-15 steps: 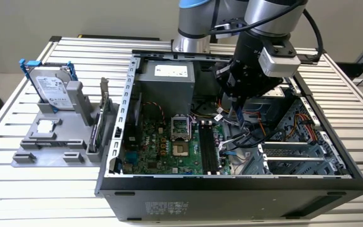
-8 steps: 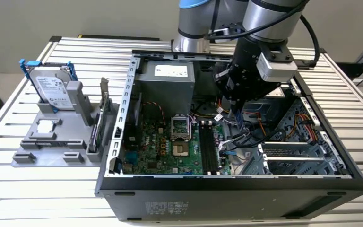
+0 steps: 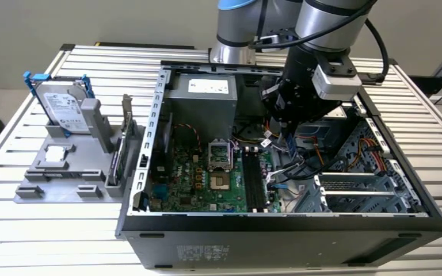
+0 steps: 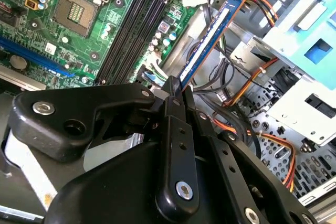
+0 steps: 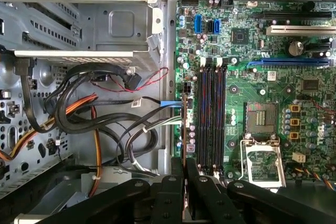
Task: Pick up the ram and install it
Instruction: 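Insert the ram into the slot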
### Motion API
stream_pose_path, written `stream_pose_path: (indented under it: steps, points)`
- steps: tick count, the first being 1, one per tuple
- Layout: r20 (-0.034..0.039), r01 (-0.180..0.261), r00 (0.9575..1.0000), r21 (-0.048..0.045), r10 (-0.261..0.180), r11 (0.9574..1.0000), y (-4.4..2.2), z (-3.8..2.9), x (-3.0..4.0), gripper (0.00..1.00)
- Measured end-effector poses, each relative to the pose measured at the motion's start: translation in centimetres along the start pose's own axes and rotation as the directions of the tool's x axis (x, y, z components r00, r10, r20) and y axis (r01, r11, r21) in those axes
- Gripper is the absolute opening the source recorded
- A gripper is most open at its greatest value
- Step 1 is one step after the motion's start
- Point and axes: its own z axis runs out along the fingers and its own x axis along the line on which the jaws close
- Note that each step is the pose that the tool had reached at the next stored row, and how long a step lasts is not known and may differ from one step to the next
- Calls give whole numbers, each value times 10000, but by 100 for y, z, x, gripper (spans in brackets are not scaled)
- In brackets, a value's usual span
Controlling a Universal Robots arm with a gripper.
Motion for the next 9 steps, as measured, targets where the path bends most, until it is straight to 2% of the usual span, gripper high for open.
stream_pose_path:
  steps: [9]
  points:
    - [0, -1, 10000, 2, 1, 10000, 21, 13, -2, 0]
